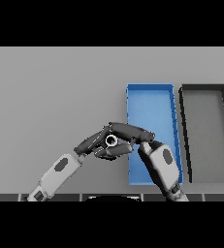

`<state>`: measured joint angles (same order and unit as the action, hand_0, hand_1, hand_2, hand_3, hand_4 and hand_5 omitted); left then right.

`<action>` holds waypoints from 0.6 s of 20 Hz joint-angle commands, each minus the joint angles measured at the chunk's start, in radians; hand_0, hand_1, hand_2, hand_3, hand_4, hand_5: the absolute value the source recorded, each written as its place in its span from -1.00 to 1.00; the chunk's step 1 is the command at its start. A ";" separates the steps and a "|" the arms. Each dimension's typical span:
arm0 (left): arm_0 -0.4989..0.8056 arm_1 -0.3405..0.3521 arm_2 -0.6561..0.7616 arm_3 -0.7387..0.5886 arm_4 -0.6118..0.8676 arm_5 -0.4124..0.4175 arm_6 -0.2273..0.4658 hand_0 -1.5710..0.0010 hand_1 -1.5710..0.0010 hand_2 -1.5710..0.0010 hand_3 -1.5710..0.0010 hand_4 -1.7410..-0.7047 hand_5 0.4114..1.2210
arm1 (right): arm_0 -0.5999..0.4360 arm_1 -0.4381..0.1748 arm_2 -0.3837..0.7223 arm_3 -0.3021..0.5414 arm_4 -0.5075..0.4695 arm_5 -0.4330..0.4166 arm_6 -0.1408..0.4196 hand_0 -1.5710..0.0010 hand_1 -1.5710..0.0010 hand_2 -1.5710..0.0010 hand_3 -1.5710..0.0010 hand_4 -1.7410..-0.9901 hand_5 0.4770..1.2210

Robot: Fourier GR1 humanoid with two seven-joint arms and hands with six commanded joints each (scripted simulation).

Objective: Pick up the blue pipe and place it into the blue bin.

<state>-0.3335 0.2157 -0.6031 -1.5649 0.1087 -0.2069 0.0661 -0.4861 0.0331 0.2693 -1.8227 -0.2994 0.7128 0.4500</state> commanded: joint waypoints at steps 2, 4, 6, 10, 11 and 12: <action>0.001 0.007 -0.004 0.008 -0.014 0.003 -0.001 0.99 0.99 0.99 1.00 0.66 -0.60 | -0.022 0.015 -0.033 0.007 -0.164 -0.039 0.099 -1.00 -1.00 -1.00 -1.00 -0.34 1.00; 0.013 0.020 -0.009 0.004 -0.014 -0.006 0.002 0.99 0.99 0.99 1.00 0.68 -0.68 | -0.062 0.008 -0.041 0.001 -0.285 -0.122 0.154 -1.00 -1.00 -1.00 -1.00 -0.34 1.00; 0.017 0.018 -0.010 0.011 -0.017 -0.006 0.001 0.99 1.00 1.00 1.00 0.69 -0.71 | -0.138 -0.057 -0.021 0.020 -0.384 -0.230 0.158 -1.00 -1.00 -1.00 -1.00 -0.34 1.00; 0.014 0.010 -0.013 0.010 -0.023 0.002 0.009 1.00 1.00 1.00 1.00 0.69 -0.77 | -0.277 -0.164 -0.052 0.006 -0.494 -0.352 0.155 -1.00 -1.00 -1.00 -1.00 -0.34 1.00; 0.016 0.011 -0.017 0.013 -0.024 -0.003 0.004 1.00 1.00 1.00 1.00 0.69 -0.79 | -0.323 -0.173 -0.067 0.005 -0.508 -0.357 0.147 -1.00 -1.00 -1.00 -1.00 -0.34 1.00; 0.019 0.008 -0.019 0.017 -0.031 0.000 -0.006 1.00 1.00 1.00 1.00 0.69 -0.80 | -0.382 -0.196 -0.096 0.029 -0.507 -0.351 0.129 -1.00 -1.00 -1.00 -1.00 -0.34 1.00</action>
<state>-0.3144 0.2241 -0.6224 -1.5477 0.0774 -0.2067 0.0616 -0.8709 -0.1642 0.1721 -1.7936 -0.8046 0.3620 0.5743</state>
